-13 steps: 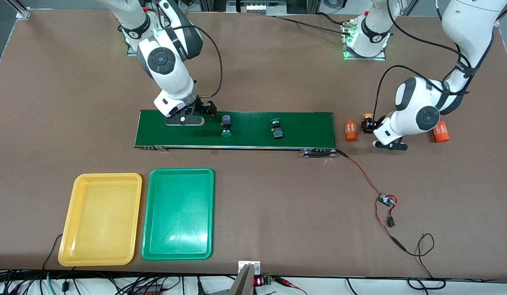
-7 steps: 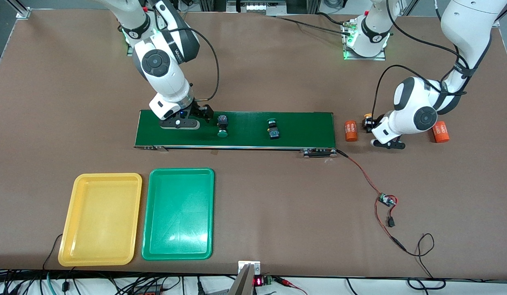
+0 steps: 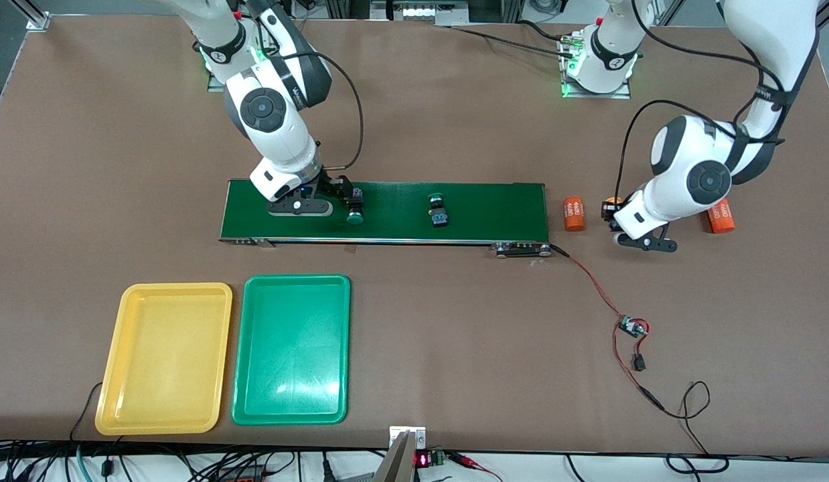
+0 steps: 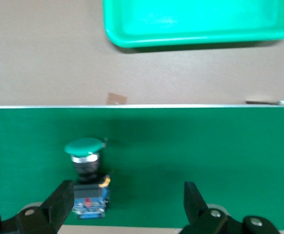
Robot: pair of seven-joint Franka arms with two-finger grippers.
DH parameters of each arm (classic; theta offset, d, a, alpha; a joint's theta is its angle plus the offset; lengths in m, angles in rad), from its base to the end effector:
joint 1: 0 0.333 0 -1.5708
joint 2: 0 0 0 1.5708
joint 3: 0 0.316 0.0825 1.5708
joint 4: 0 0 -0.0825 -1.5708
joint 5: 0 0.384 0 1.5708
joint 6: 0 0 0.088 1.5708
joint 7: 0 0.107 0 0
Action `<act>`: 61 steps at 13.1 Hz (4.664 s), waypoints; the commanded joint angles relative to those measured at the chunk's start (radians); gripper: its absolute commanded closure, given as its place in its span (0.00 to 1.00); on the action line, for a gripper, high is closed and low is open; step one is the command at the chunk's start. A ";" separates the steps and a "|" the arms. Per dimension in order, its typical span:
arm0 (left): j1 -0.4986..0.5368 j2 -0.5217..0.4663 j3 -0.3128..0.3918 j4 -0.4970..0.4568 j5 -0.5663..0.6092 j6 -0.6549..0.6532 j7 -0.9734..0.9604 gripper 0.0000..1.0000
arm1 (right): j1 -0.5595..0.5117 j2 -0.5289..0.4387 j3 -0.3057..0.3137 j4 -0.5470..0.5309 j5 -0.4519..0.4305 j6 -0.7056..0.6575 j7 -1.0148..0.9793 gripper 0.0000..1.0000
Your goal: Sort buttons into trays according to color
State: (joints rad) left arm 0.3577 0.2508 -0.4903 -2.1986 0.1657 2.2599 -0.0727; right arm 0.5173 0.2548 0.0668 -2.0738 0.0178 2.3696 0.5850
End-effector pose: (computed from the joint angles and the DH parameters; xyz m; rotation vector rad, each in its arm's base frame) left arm 0.5313 -0.0669 0.2694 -3.1040 0.2670 0.2379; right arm 0.4904 0.3234 0.3110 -3.0939 0.0246 -0.0284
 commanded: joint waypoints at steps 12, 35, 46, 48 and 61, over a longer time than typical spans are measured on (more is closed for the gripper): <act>-0.387 0.148 0.002 0.114 -0.181 0.055 -0.134 0.99 | 0.017 0.147 0.005 0.090 -0.019 -0.016 -0.047 0.42; 0.253 0.105 0.062 0.067 -0.057 -0.122 0.206 0.00 | -0.230 0.512 -0.087 0.775 -0.015 -0.175 -0.350 0.97; 0.314 0.205 0.062 0.014 0.061 -0.068 0.205 0.00 | -0.227 0.488 -0.090 0.730 -0.006 -0.136 -0.363 0.16; 0.314 0.209 0.061 -0.003 0.061 -0.068 0.200 0.04 | -0.214 0.401 -0.082 0.645 0.001 -0.193 -0.356 0.02; 0.256 0.124 -0.077 0.155 0.042 -0.268 0.202 1.00 | -0.209 -0.057 0.120 -0.015 0.005 -0.047 -0.124 0.00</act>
State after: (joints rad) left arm 0.6487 0.4120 -0.5107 -2.1043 0.2036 2.0905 0.1239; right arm 0.3158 0.2384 0.1438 -2.0057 0.0153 2.2532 0.3809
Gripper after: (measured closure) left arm 0.678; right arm 0.000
